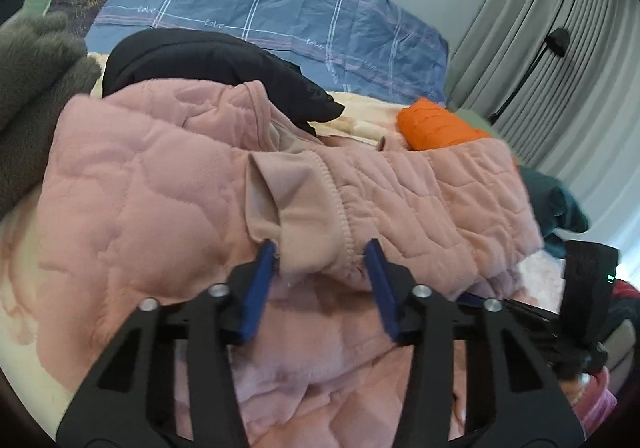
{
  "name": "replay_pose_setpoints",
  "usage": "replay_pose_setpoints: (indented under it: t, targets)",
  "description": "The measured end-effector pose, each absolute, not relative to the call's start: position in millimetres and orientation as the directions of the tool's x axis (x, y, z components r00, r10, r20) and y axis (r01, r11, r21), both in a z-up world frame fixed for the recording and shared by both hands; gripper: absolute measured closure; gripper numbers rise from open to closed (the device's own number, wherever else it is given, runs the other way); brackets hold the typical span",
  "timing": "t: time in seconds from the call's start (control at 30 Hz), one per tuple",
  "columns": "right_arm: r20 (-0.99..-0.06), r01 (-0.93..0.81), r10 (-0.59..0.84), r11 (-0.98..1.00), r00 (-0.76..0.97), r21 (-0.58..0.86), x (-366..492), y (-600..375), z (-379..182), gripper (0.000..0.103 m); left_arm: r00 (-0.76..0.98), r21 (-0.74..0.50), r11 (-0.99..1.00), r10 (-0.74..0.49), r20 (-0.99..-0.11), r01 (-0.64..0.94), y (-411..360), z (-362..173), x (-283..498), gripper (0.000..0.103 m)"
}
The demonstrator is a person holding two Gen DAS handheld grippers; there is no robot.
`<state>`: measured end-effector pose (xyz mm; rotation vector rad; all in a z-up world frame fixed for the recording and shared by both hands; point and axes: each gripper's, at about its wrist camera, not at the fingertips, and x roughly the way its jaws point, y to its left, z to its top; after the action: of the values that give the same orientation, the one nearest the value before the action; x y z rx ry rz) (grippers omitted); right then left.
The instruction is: Fold large clothes
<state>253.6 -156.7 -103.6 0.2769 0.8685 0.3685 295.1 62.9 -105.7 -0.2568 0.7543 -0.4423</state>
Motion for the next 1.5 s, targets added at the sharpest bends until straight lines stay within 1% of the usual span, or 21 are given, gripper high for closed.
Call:
replay_pose_setpoints:
  t: [0.03,0.07,0.17,0.27,0.33,0.5,0.57,0.63,0.7,0.77,0.8,0.87,0.9,0.93,1.0,1.07,1.3,1.33,1.37,1.43,1.5]
  targets:
    - [-0.678,-0.198,0.438,0.893,0.591,0.404,252.7,-161.2,-104.5,0.053,0.640,-0.355,0.887,-0.460,-0.616,0.295,55.4,-102.7,297.8,0.080]
    - [-0.671,-0.196,0.445,0.888,0.592,0.416,252.2,-162.8,-104.5,0.053,0.640,-0.349,0.891,-0.453,-0.621,0.292,51.8,-100.0,298.6,0.085]
    - [-0.640,-0.169,0.458,0.871,0.618,0.460,247.3,-176.6,-102.0,0.053,0.728,-0.324,0.908,-0.409,-0.550,0.266,53.2,-64.6,285.0,0.089]
    - [-0.623,-0.134,0.453,0.862,0.637,0.490,245.3,-186.7,-100.8,0.053,0.836,-0.270,0.935,-0.332,-0.436,0.231,72.8,-22.0,257.3,0.089]
    - [-0.623,-0.130,0.462,0.855,0.631,0.502,246.8,-187.3,-101.6,0.053,0.880,-0.204,0.963,-0.245,-0.407,0.174,86.7,-10.3,245.1,0.088]
    - [-0.634,-0.152,0.434,0.881,0.641,0.449,237.9,-181.0,-95.9,0.053,0.818,-0.122,0.992,-0.095,-0.568,0.031,115.1,-55.5,260.0,0.079]
    - [-0.625,-0.160,0.426,0.886,0.654,0.436,235.2,-178.7,-93.1,0.053,0.797,-0.106,0.994,-0.032,-0.603,-0.040,126.8,-74.4,261.4,0.079]
    - [-0.602,-0.170,0.415,0.891,0.682,0.421,229.4,-178.6,-85.2,0.055,0.804,-0.155,0.986,-0.038,-0.594,-0.068,136.5,-76.6,255.0,0.079]
    - [-0.556,-0.199,0.406,0.897,0.726,0.395,219.6,-180.5,-71.5,0.072,0.821,-0.183,0.982,-0.062,-0.567,-0.052,138.0,-71.0,245.6,0.079]
    - [-0.522,-0.230,0.396,0.906,0.755,0.355,215.4,-179.2,-55.3,0.080,0.847,-0.162,0.987,-0.082,-0.526,-0.006,129.7,-60.3,239.0,0.078]
    - [-0.509,-0.237,0.383,0.914,0.771,0.328,215.8,-177.8,-45.5,0.080,0.856,-0.144,0.989,-0.094,-0.508,0.024,123.6,-55.9,235.3,0.077]
    - [-0.499,-0.207,0.332,0.935,0.800,0.289,219.0,-179.2,-37.8,0.080,0.858,-0.110,0.989,-0.141,-0.493,0.099,102.3,-48.4,233.9,0.065]
    - [-0.528,-0.143,0.268,0.953,0.806,0.266,228.8,-182.2,-39.4,0.080,0.853,-0.091,0.989,-0.150,-0.501,0.120,92.5,-50.3,236.6,0.062]
    - [-0.573,-0.082,0.216,0.965,0.790,0.250,239.1,-186.5,-47.3,0.080,0.841,-0.062,0.990,-0.138,-0.524,0.123,84.8,-57.0,241.8,0.055]
    - [-0.706,0.042,0.149,0.969,0.693,0.245,266.8,-202.1,-86.0,0.080,0.777,0.034,0.996,-0.046,-0.628,0.087,68.1,-87.6,265.8,0.051]
    - [-0.707,0.056,0.235,0.930,0.667,0.363,274.4,-219.4,-112.4,0.081,0.733,0.092,0.993,0.013,-0.680,0.068,63.0,-124.0,279.6,0.049]
    - [-0.693,0.030,0.239,0.936,0.680,0.352,263.5,-222.2,-98.1,0.075,0.750,-0.022,0.998,-0.061,-0.658,0.061,86.7,-103.2,256.5,0.049]
    - [-0.698,0.033,0.257,0.927,0.668,0.373,258.7,-226.1,-94.4,0.074,0.752,-0.037,0.998,-0.068,-0.655,0.058,93.6,-99.5,249.5,0.042]
    - [-0.703,0.040,0.270,0.919,0.657,0.391,252.6,-233.7,-90.5,0.070,0.756,-0.055,0.997,-0.070,-0.651,0.045,103.2,-92.2,236.7,0.027]
    - [-0.699,0.046,0.270,0.916,0.663,0.398,231.0,-251.3,-77.9,0.066,0.768,-0.080,0.995,-0.095,-0.633,0.057,123.5,-82.1,204.7,0.025]
    - [-0.696,0.036,0.237,0.935,0.678,0.353,203.5,-268.3,-68.3,0.055,0.757,-0.087,0.993,-0.116,-0.643,0.078,139.0,-82.1,178.3,0.023]
